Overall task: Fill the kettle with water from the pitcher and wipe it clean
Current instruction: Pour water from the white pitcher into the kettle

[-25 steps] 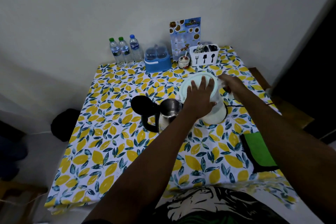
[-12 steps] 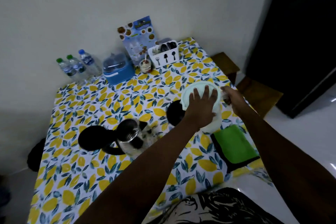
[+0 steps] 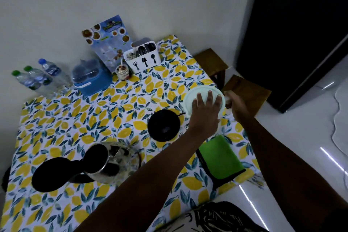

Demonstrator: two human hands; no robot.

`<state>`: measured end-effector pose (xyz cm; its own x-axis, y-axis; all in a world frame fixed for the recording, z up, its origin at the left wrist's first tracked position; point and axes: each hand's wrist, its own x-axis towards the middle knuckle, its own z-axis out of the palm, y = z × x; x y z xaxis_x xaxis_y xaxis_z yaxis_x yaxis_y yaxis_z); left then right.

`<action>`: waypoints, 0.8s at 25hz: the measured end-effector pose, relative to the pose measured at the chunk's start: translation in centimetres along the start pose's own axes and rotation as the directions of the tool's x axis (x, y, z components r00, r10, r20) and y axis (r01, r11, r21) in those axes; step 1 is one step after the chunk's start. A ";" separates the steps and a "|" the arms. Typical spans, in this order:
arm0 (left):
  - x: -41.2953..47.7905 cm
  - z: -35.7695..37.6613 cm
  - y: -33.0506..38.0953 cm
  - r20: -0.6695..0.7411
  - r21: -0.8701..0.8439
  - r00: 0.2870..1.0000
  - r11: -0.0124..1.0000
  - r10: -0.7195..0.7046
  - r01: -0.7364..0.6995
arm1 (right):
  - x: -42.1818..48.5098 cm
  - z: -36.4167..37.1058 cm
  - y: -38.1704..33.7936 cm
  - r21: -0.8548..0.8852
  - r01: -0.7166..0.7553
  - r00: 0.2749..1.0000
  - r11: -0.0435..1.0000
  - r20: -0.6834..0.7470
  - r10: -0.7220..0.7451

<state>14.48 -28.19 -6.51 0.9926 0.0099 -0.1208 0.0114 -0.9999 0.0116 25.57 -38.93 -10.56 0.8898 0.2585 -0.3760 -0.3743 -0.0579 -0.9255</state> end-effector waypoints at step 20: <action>-11.6 0.1 -8.8 -0.329 -0.428 0.927 0.903 -0.180 0.024 | -11.8 6.3 0.9 -0.536 0.753 0.595 0.382 0.304 -0.744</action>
<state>2.88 -19.47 -5.27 0.9578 0.1937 0.2123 0.0856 -0.8974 0.4328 13.08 -35.94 -6.70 0.7283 0.4900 0.4790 0.6666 -0.3445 -0.6611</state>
